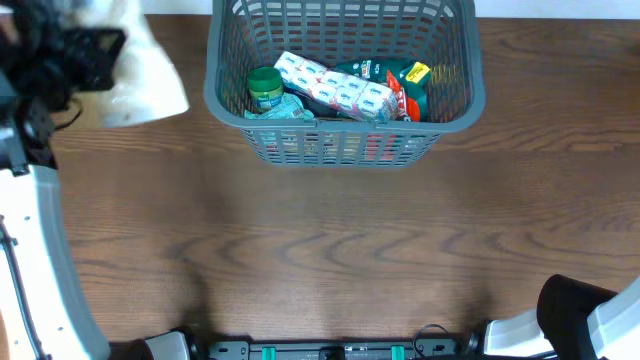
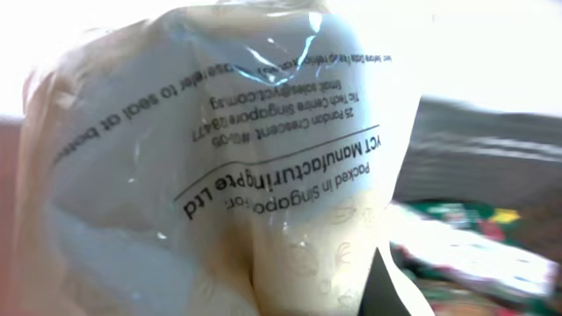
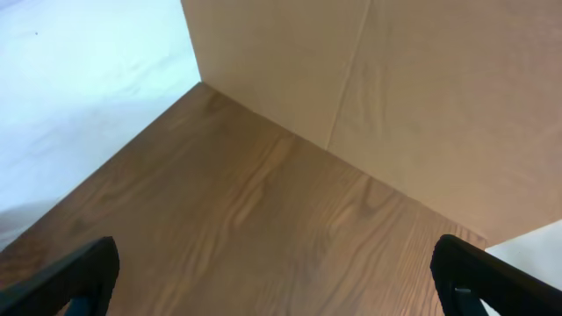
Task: Pack container
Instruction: 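Lift the beige bag and carry it right into the basket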
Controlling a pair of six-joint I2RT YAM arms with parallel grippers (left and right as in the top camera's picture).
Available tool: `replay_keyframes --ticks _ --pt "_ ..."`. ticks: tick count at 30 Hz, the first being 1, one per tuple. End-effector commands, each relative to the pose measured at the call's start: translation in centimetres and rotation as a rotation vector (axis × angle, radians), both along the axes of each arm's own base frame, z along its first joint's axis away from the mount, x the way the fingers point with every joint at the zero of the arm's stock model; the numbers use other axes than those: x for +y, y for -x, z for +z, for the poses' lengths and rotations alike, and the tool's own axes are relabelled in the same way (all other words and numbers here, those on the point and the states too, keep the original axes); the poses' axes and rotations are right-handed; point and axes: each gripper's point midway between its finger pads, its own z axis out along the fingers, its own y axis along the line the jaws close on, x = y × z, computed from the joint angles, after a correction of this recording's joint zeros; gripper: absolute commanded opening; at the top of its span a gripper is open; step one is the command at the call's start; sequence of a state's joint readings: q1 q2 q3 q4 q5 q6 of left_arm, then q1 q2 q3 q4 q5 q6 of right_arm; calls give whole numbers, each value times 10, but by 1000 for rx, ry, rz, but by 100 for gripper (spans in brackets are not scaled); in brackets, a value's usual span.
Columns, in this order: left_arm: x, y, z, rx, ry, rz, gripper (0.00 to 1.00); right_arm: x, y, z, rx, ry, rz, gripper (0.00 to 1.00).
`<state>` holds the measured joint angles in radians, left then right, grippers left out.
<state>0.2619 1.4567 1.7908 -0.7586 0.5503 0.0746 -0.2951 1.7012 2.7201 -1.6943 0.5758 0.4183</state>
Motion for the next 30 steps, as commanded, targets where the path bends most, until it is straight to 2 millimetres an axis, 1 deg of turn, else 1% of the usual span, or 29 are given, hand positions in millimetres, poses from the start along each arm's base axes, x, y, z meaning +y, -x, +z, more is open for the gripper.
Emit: replay_keyframes --ticks 1,5,6,8,11,13,18,22,24,27,30 --pt "-53 15 55 -140 17 -170 6 -3 2 0 -4 -2 -21 99" --pt "-91 18 83 -222 22 -265 6 -3 2 0 -4 -2 -21 99" --pt "-98 17 85 -232 31 -280 6 -3 2 0 -4 -2 -21 99" --pt "-112 13 87 -246 38 -312 6 -3 2 0 -4 -2 -21 99" --pt "-130 3 79 -235 46 -358 6 -3 2 0 -4 -2 -21 99" --pt "-144 -6 69 -215 52 -391 6 -3 2 0 -4 -2 -21 99" --pt "-188 -29 44 -186 65 -483 5 -3 2 0 -4 -2 -21 99" --pt "-223 -40 26 -173 72 -552 6 -3 2 0 -4 -2 -21 99" --pt "-237 -43 15 -151 75 -578 5 -3 2 -1 -4 -2 -21 99" --pt "-256 -48 -8 -100 77 -609 6 -3 2 0 -4 -2 -21 99" --pt "-269 -55 -32 -46 77 -626 6 -3 2 0 -4 -2 -21 99"
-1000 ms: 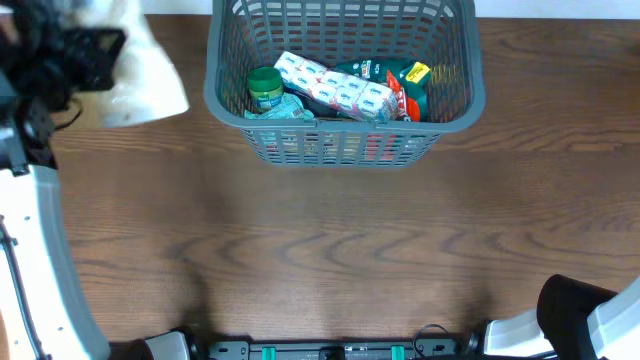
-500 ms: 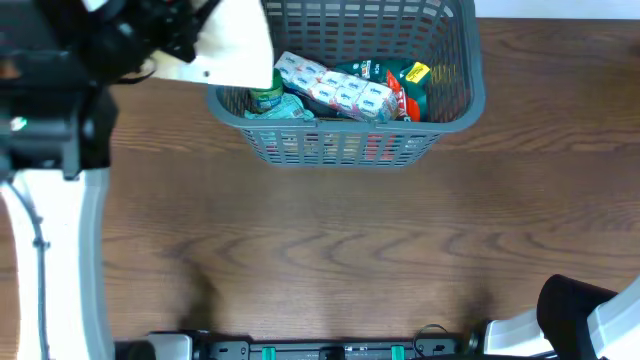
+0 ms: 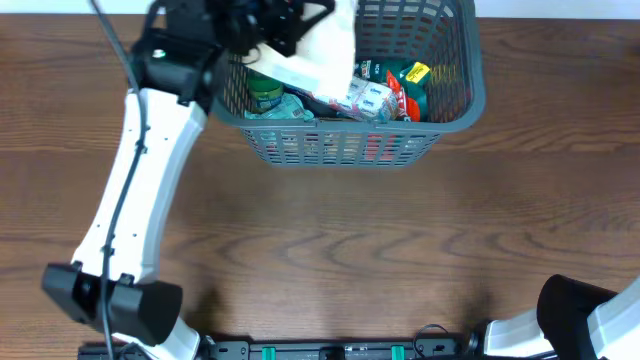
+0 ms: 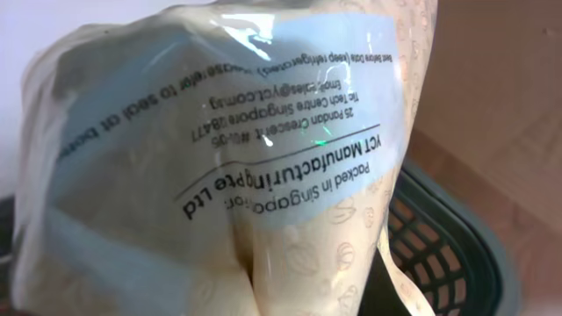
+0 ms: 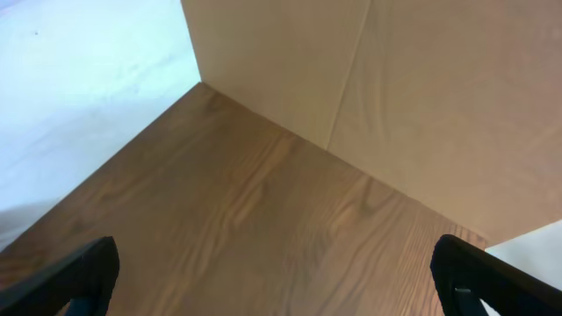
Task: Pack container
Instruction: 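Lift the beige bag and carry it right into the basket, then press the bag down into the basket and open the left gripper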
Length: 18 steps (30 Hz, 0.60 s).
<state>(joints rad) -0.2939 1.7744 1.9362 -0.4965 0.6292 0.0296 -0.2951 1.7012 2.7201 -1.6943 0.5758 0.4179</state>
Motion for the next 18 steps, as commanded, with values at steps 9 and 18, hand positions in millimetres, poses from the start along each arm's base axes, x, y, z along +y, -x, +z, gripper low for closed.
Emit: replay_keyframes --ticks 9,18 --pt "-15 -26 -91 189 -106 27 6 -3 2 0 -4 -2 -21 99" --pt "-5 -33 -170 352 -245 65 6 -3 2 -1 -4 -3 -21 99"
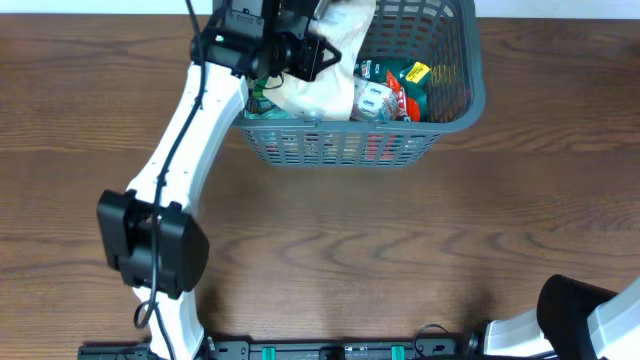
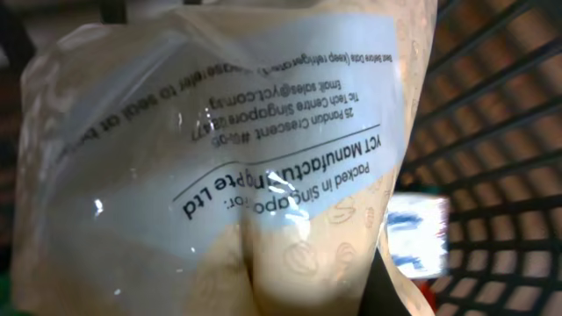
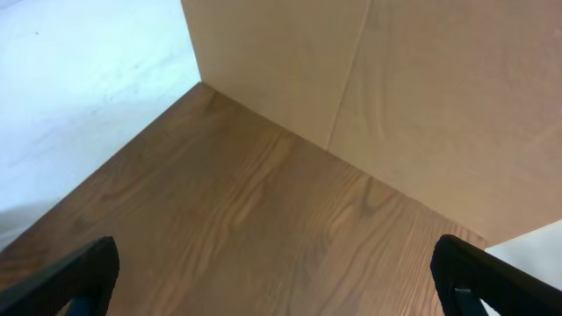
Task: Pack container
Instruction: 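Press the bag down into the basket and open the left gripper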
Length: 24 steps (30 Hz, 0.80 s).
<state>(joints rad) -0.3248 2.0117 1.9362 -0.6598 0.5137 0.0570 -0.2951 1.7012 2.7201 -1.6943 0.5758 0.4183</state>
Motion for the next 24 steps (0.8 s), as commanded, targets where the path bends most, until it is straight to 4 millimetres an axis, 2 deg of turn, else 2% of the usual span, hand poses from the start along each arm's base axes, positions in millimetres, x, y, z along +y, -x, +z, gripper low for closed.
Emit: replay_keyframes --ticks 1,6,8,13,17,21,23,24 --pt "4 -3 -23 35 -54 8 6 -3 2 0 -4 -2 -21 99" --pt "8 1 -56 124 -97 16 6 -3 2 0 -4 -2 -21 99" --pt "13 0 -63 134 -131 37 6 -3 2 0 -4 -2 -21 99" --pt "27 -4 -70 129 -205 90 6 -3 2 0 -4 -2 -21 99" --pt "29 -4 -70 129 -215 98 8 -3 2 0 -4 -2 -21 99" --pt "28 -4 -70 134 -206 97 91 -3 2 0 -4 -2 -21 99" --pt "26 -3 -69 139 -195 95 100 -3 2 0 -4 -2 -21 99" --pt "23 -1 -68 144 -178 81 99 -3 2 0 -4 -2 -21 99"
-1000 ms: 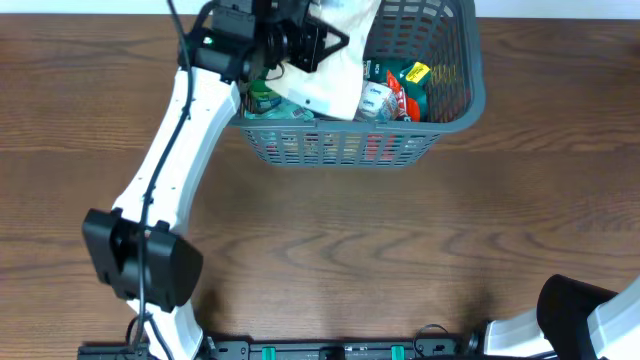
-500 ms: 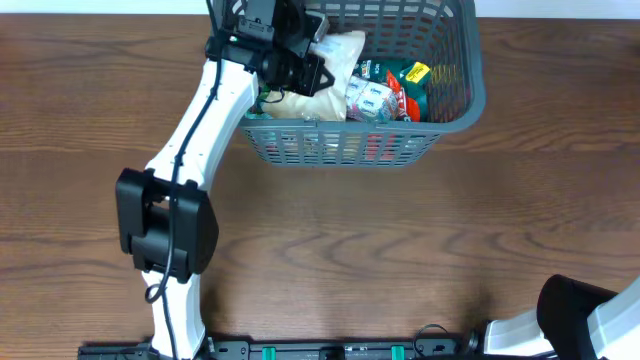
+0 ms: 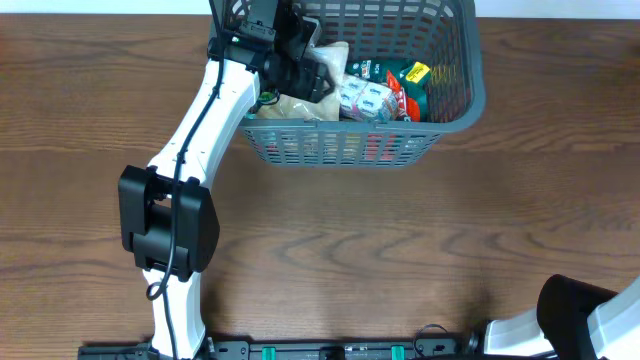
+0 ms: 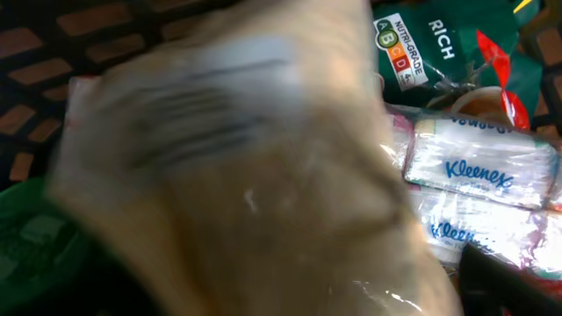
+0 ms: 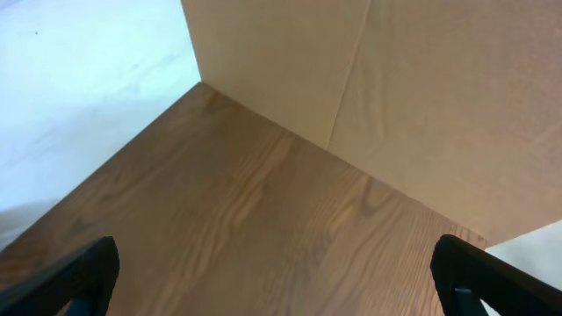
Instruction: Pack container
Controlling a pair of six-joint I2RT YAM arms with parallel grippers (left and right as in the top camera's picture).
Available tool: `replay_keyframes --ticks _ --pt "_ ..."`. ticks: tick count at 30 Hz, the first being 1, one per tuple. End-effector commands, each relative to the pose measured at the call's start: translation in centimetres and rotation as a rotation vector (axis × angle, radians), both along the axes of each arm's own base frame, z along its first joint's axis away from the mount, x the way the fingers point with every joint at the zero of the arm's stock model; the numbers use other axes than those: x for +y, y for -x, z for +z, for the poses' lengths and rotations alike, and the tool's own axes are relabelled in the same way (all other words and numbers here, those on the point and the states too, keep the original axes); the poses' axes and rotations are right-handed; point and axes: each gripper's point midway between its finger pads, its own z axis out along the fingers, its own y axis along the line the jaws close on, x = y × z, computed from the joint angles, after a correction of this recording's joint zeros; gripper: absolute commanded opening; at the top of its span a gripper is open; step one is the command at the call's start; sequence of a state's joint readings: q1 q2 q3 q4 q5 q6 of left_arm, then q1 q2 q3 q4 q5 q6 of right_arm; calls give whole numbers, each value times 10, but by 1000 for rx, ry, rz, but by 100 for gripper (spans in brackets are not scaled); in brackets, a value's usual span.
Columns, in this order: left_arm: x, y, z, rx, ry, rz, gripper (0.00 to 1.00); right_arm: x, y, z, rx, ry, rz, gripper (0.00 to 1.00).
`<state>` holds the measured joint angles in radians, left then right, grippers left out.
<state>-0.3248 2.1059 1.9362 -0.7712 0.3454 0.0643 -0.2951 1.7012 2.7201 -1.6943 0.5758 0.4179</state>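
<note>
The grey mesh basket [image 3: 468, 92] stands at the table's far edge. My left gripper [image 3: 300, 66] is down inside its left half, open, with its fingers wide apart. Between them a beige plastic bag [image 4: 246, 175] shows blurred, low among the contents; in the overhead view the bag [image 3: 331, 55] pokes out beside the gripper. Packs of Kleenex tissues [image 4: 483, 167] and a green packet [image 4: 439, 44] lie to its right. My right gripper [image 5: 272, 281] is open over bare wood, holding nothing.
A green-lidded jar [image 3: 262, 96] is mostly hidden under the left arm in the basket's left corner. The right arm's base [image 3: 590, 315] sits at the near right corner. Brown wooden tabletop [image 3: 330, 250] stretches in front of the basket.
The left gripper has gone lower into the basket and opened. The bag, held tight against the camera before, now sits lower and blurred between the spread fingers. The right arm is unchanged.
My left gripper held the beige bag at the far left of the table, away from the basket. Then it held the bag over the basket's left rim, then inside the basket. Now the gripper is open, with the bag down among the contents.
</note>
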Motion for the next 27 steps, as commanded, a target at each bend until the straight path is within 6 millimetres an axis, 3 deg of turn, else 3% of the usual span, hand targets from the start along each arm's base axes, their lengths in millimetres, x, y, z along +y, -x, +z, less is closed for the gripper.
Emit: replay_keyframes --ticks 1,5,8,14,18,21,27 --pt "-9 3 7 2 42 -29 99 -3 2 -1 -4 -3 -21 99" --pt "-21 6 21 -9 116 -71 99 -3 2 0 -4 -2 -21 99" --pt "-23 5 47 -70 148 -79 99 -3 2 0 -4 -2 -21 99" --pt "-10 12 137 -252 187 -42 99 -3 2 0 -4 -2 -21 99" --pt "27 23 193 -370 157 100 99 -3 2 -1 -4 -2 -21 99" --pt "72 40 225 -433 84 249 99 -3 2 -1 -4 -2 -21 99" --pt "163 88 249 -464 -145 520 98 -3 2 -1 -3 -2 -21 99"
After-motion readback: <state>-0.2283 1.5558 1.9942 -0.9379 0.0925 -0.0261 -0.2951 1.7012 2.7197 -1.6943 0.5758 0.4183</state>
